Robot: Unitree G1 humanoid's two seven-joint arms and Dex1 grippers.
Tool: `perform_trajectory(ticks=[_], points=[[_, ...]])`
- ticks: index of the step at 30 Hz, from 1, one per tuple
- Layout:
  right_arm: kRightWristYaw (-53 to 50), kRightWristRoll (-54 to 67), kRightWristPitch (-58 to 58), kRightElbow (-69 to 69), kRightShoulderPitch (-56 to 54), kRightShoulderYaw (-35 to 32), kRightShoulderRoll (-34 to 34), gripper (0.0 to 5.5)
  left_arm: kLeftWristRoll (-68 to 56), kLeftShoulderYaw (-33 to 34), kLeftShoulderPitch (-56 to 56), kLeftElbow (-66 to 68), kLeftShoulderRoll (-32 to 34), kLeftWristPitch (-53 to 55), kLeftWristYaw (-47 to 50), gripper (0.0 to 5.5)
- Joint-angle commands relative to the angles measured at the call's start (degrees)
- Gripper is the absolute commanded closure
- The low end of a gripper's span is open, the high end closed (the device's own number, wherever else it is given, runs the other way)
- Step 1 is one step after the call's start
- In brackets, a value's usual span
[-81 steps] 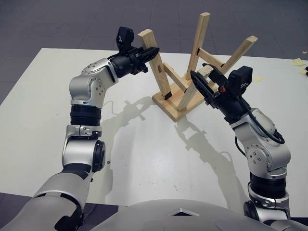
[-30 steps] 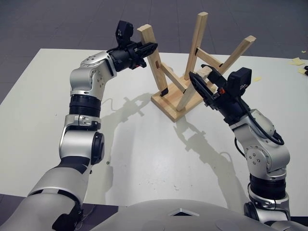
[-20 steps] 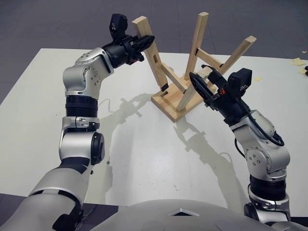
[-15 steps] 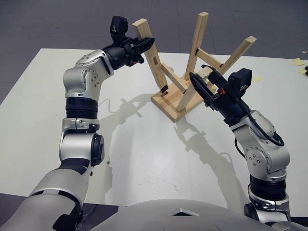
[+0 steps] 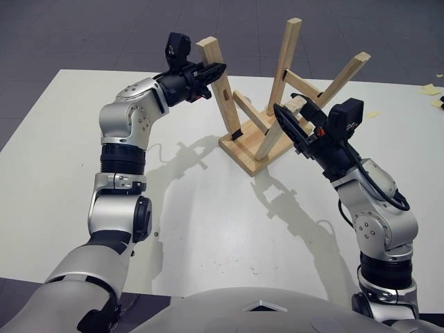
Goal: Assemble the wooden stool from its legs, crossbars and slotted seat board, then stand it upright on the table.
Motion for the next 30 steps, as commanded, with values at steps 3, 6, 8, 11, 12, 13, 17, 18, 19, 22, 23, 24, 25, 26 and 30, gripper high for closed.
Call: perform_trajectory(ticks=[3,6,8,11,12,13,17,18,19,22,23,24,25,26,30], points=[[-0.26,-0.17,1.41,0.87,0.71,0.85,0.34,3.37,-0.38,-0.80,-2.12,1.15,-1.03,-0.70,-2.04,4.46],[-0.34,-0.19,1.37,0.90,0.69,0.93,0.36,3.37,0.02,-1.46,-1.86,1.12,-1.11,-0.70,-2.30,4.46],[-0.39,-0.19,1.29,0.93,0.69,0.98,0.41,3.37,0.34,-1.83,-1.49,1.27,-0.96,-1.07,-2.66,4.46],[-0.48,-0.21,1.17,0.93,0.70,0.98,0.45,3.37,1.64,-2.95,-0.96,1.98,-0.57,-2.16,-3.56,4.46],[-0.51,-0.20,1.14,0.93,0.66,1.00,0.47,3.37,2.34,-3.73,-0.65,2.04,-0.29,-2.72,-4.03,4.46],[-0.53,-0.21,1.10,0.94,0.64,1.00,0.47,3.37,2.79,-4.31,-0.39,2.07,-0.11,-3.10,-4.41,4.46],[-0.62,-0.19,1.06,0.90,0.50,1.00,0.49,3.37,4.44,-5.90,0.10,2.77,0.65,-4.74,-5.07,4.46],[-0.66,-0.16,1.08,0.89,0.44,0.98,0.51,3.37,5.18,-6.65,0.34,2.91,0.98,-5.57,-5.33,4.46],[-0.68,-0.15,1.07,0.86,0.45,0.98,0.51,3.37,5.38,-6.90,0.51,3.04,1.05,-5.90,-5.35,4.46],[-0.70,-0.14,1.09,0.82,0.42,0.95,0.44,3.37,5.63,-6.92,0.06,4.48,1.13,-7.08,-5.03,4.46],[-0.70,-0.14,1.11,0.82,0.40,0.94,0.41,3.37,6.06,-7.05,-0.19,5.24,1.25,-7.85,-4.86,4.46],[-0.70,-0.14,1.10,0.84,0.36,0.94,0.39,3.37,6.57,-7.15,-0.40,6.27,1.37,-8.71,-4.61,4.46],[-0.71,-0.14,1.08,0.86,0.33,0.94,0.37,3.37,6.97,-7.23,-0.58,7.22,1.51,-9.49,-4.45,4.46],[-0.73,-0.15,1.08,0.87,0.32,0.96,0.35,3.37,7.02,-7.09,-0.77,7.97,1.55,-9.99,-4.17,4.46],[-0.77,-0.02,1.14,0.89,0.35,0.92,0.31,3.37,4.56,-4.99,-2.17,8.97,1.02,-9.06,-3.47,4.46]])
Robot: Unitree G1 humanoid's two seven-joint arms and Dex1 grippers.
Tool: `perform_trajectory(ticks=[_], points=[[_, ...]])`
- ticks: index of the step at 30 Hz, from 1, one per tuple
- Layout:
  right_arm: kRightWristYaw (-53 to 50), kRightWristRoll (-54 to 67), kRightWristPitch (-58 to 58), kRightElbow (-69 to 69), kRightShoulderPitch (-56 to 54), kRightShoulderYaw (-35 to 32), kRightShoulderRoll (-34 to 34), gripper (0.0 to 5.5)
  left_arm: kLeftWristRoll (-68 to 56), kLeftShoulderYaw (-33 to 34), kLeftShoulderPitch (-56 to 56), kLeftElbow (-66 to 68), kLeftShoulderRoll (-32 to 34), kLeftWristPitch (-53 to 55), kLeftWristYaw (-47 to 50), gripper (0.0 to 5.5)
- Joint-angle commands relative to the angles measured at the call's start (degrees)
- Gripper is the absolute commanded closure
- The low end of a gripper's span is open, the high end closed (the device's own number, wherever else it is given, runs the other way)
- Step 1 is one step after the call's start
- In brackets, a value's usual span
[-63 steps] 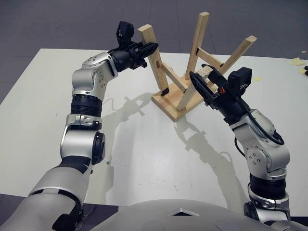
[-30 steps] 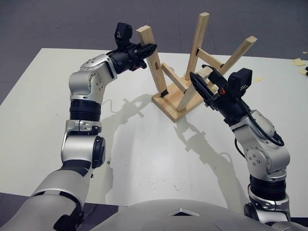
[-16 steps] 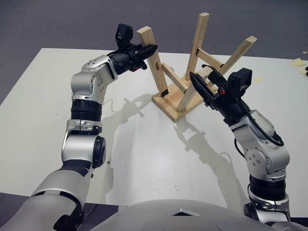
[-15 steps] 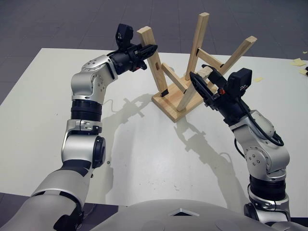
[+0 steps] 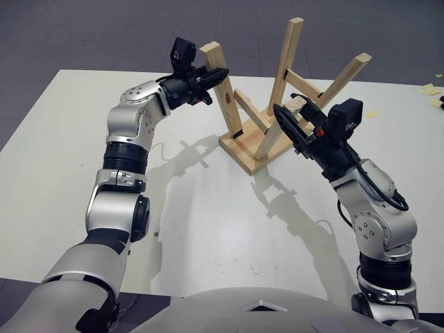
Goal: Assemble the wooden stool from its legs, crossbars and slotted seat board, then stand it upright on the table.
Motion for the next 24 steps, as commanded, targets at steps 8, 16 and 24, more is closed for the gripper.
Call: perform_trajectory(ticks=[8,16,24], points=[[0.02,-0.03,1.42,0.89,0.30,0.71,0.29,3.37,3.65,-3.89,0.62,-2.01,0.08,1.03,-1.61,4.45],[2.24,2.89,1.04,-0.30,1.04,0.27,0.63,3.37,3.43,-3.69,0.78,-0.15,-0.16,1.78,-0.48,4.45],[4.98,3.17,0.26,-0.61,2.58,0.71,-0.41,3.37,3.66,-3.33,0.98,1.27,-0.01,1.63,0.22,4.45]])
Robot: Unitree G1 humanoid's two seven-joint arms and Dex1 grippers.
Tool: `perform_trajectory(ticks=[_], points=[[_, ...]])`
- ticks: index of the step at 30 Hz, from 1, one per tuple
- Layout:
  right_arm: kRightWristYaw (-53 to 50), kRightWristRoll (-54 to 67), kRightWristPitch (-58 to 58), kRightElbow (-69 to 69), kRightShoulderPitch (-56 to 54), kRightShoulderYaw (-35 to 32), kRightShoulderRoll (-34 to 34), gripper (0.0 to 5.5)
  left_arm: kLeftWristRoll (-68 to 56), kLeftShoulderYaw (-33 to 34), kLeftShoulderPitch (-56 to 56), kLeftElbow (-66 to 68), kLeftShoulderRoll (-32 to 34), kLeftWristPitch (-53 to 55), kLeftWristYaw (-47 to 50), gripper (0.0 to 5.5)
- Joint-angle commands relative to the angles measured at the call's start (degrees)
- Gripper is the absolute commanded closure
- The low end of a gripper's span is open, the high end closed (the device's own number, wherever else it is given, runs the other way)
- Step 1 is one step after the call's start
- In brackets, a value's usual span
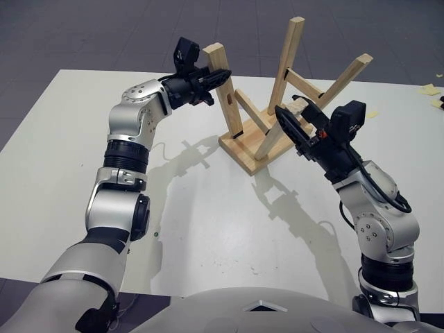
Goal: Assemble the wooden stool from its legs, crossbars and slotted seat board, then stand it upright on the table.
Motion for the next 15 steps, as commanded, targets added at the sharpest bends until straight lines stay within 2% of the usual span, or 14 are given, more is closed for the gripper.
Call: perform_trajectory(ticks=[1,9,15], points=[[3.23,1.85,0.62,-0.47,1.57,1.53,-0.43,3.37,3.20,-2.07,1.33,1.49,-0.30,1.31,0.67,4.45],[6.95,0.74,2.65,-0.09,1.48,3.85,-5.25,3.38,3.42,-2.91,1.23,0.39,-0.46,1.77,0.24,4.45],[9.95,5.22,5.49,-0.01,1.04,3.40,-8.05,3.40,3.34,-3.25,1.67,-0.06,-0.74,1.77,0.23,4.45]])
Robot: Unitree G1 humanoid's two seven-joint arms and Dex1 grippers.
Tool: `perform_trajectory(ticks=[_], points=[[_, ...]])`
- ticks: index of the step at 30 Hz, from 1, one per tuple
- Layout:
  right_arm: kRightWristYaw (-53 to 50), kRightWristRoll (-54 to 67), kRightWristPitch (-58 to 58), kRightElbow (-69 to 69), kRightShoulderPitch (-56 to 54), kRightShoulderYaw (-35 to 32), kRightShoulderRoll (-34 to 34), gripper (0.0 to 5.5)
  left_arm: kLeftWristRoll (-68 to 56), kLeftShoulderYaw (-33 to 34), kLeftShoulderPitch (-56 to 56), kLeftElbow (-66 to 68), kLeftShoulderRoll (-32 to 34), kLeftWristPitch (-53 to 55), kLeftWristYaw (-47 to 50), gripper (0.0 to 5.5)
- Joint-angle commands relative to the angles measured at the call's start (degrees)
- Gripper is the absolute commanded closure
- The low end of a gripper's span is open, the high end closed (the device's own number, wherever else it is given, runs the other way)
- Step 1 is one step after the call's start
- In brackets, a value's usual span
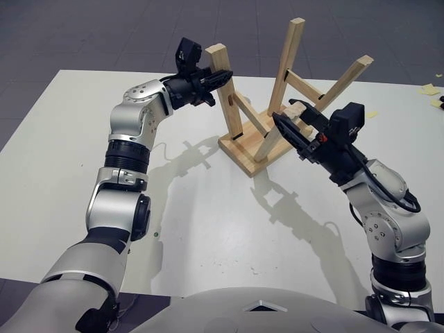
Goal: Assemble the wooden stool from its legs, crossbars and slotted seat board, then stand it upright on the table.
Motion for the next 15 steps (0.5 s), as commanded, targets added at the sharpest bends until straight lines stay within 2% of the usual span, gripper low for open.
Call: perform_trajectory(ticks=[1,8,11,15], points=[[5.95,4.48,4.76,0.34,1.65,2.63,-1.94,3.40,3.25,-2.59,1.70,0.46,-0.67,1.54,0.51,4.45],[4.80,3.82,7.92,1.00,0.00,3.70,-4.94,3.40,3.02,-2.08,1.25,0.91,-0.61,2.13,1.11,4.45],[4.01,3.97,12.44,1.55,-2.21,5.14,-6.31,3.40,3.29,-2.58,1.27,0.51,-0.76,2.00,1.21,4.45],[1.03,9.14,20.25,2.23,-4.93,4.91,-4.58,3.40,3.33,-2.96,1.83,-0.12,-0.99,1.90,1.29,4.45]])
